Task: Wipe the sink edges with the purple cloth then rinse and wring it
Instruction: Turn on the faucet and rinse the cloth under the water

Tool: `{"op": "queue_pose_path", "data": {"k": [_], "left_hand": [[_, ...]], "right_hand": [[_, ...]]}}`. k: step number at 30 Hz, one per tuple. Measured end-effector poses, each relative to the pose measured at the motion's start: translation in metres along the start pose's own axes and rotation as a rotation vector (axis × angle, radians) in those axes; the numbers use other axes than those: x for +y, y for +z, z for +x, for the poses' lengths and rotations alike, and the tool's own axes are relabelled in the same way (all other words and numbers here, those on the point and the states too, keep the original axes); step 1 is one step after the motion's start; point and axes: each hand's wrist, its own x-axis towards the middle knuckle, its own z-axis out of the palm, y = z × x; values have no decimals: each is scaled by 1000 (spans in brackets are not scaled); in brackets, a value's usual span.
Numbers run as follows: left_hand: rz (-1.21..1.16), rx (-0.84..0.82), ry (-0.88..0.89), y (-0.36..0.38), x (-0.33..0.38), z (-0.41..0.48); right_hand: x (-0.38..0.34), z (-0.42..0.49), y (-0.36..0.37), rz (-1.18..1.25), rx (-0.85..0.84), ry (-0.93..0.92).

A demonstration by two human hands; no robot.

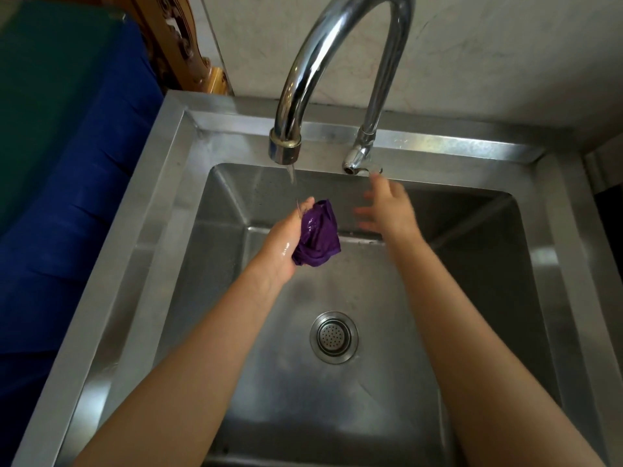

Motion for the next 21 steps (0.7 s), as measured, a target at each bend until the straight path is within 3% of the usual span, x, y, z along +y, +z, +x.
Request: {"op": "queue_pose_path", "data": {"k": [2, 7, 12, 21], "left_hand": [[-30, -1, 1, 3, 1, 0], [-151, 39, 31, 6, 4, -3], [-195, 81, 24, 4, 4, -1], [-218, 70, -15, 5, 0, -1]], "right_hand": [[-14, 4, -10, -1, -23, 8], [-45, 16, -7, -313, -151, -35], [-48, 30, 1, -321, -133, 54], [-31, 38, 2, -314, -81, -86]]}}
